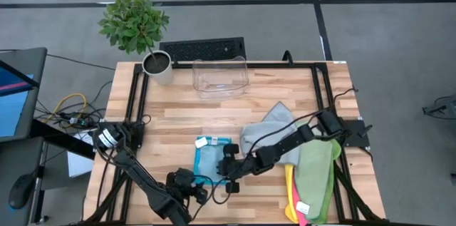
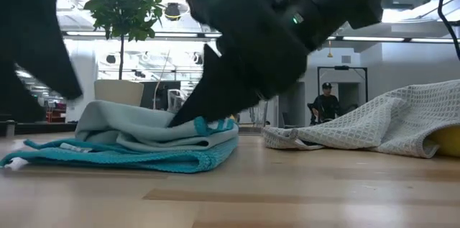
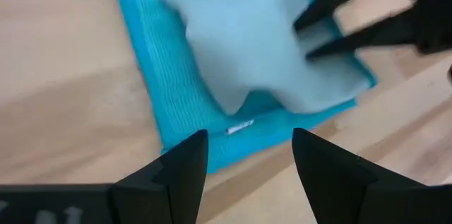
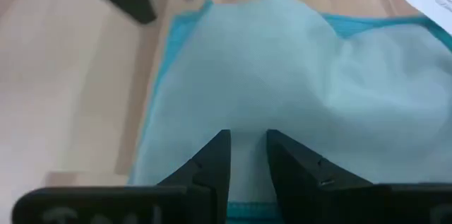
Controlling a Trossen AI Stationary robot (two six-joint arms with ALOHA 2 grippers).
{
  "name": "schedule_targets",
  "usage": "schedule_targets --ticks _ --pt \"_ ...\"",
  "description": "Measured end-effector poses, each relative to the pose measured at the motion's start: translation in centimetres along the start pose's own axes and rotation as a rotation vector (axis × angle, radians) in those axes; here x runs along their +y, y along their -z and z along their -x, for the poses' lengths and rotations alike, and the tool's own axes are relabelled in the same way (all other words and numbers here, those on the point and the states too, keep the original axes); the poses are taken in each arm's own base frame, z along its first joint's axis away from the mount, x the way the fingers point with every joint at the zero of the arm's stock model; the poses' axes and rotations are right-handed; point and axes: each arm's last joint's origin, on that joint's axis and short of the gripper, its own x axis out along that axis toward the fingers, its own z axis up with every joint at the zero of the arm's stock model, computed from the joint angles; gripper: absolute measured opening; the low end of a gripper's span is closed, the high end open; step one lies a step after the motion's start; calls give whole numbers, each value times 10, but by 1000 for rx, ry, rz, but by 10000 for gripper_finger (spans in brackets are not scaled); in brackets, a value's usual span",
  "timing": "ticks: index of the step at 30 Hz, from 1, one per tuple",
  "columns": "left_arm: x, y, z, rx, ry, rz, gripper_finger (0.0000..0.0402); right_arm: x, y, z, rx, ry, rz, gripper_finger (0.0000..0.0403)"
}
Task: Fold microfiber towels
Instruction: Stack the folded light blue microfiber cloth on top of the folded blue microfiber cloth
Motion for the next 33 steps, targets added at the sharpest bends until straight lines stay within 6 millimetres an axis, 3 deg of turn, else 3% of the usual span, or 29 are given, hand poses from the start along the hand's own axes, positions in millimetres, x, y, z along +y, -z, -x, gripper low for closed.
schedule_targets --ticks 4,18,24,33 --pt "-8 -8 12 -19 -23 -30 199 1 0 -3 -16 -10 -3 118" --pt "-3 11 -19 26 -104 -79 199 2 1 -4 -7 -27 1 118" --pt "-3 4 -17 -79 -69 -91 199 2 2 -4 -3 -27 2 118" --pt "-2 4 -22 -15 -125 -115 199 2 2 -4 -4 -27 2 118"
